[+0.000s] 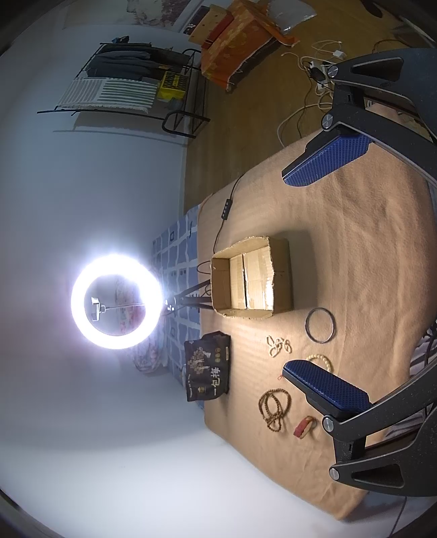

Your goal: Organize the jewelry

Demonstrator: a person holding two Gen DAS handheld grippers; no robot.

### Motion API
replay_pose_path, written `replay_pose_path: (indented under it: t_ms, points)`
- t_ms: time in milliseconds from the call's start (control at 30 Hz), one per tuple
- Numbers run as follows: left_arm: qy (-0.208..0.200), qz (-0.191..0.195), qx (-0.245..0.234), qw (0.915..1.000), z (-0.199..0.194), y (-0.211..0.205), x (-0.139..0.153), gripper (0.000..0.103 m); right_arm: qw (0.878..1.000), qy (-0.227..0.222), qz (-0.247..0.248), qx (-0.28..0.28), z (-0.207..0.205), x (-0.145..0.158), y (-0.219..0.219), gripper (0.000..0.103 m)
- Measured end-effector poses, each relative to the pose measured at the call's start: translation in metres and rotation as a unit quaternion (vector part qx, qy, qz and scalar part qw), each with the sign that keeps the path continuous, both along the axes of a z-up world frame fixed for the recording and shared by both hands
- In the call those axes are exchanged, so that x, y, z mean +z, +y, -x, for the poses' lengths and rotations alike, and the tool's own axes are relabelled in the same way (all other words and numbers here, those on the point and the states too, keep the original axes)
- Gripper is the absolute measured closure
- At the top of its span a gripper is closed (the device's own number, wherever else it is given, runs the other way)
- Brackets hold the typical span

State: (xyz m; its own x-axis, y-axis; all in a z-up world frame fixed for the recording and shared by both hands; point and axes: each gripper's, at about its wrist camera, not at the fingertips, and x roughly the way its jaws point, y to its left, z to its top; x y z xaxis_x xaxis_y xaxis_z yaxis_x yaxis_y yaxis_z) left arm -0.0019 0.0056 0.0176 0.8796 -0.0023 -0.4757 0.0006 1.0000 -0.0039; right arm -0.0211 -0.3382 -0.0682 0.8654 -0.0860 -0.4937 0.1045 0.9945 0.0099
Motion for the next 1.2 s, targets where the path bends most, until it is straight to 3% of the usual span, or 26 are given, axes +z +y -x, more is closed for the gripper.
replay_pose_path:
  t_ms: [1200]
  points:
    - [0.005,-0.004,-0.002,1.0000,0.0058,-0.0075,-0.0082,0.000,1.000,0.013,-0.002,0.009,-0.0032,-0.0032,0.0014,0.001]
